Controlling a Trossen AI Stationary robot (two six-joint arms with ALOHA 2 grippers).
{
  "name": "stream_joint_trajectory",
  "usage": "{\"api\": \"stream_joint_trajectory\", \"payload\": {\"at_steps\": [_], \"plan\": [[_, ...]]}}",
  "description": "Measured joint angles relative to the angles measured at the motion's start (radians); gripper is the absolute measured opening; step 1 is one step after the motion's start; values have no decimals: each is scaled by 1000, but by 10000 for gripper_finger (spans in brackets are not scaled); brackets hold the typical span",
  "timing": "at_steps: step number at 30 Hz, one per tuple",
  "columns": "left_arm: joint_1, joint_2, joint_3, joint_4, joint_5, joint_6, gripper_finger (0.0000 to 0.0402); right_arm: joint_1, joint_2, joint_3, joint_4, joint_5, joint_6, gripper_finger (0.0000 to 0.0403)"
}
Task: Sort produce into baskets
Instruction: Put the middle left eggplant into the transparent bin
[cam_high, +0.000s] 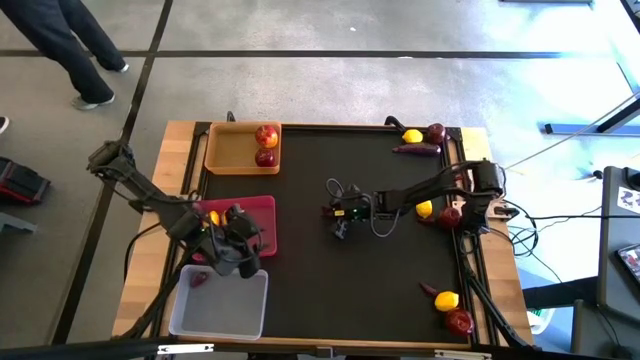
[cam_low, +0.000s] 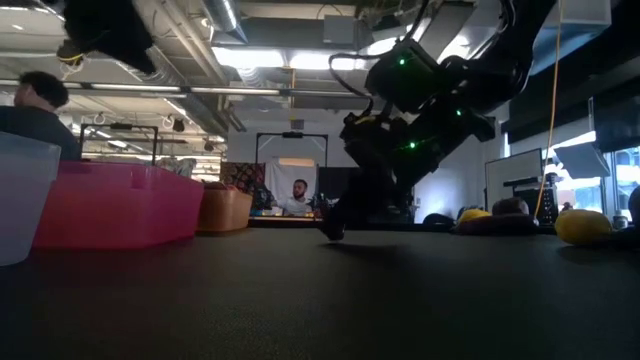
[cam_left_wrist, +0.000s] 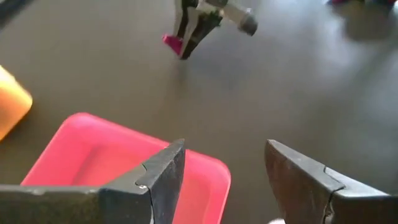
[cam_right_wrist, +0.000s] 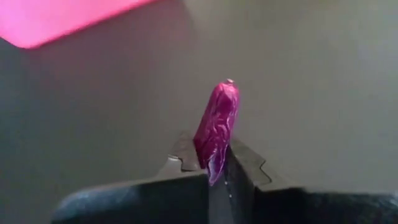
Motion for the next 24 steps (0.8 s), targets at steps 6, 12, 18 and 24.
{"api": "stream_joint_trajectory", "payload": {"at_steps": [6, 12, 18, 24], "plan": [[85, 0, -32, 222, -3, 199, 214, 12, -99, 1, 6, -1, -72, 3], [182, 0, -120, 507, -3, 388, 214, 71, -183, 2, 68, 1, -111, 7], [245, 0, -199, 775, -1, 493, 214, 133, -191, 2, 219, 8, -167, 7], [271, 19, -212, 893, 108, 552, 214, 163, -191, 3, 315, 8, -197, 7]]}}
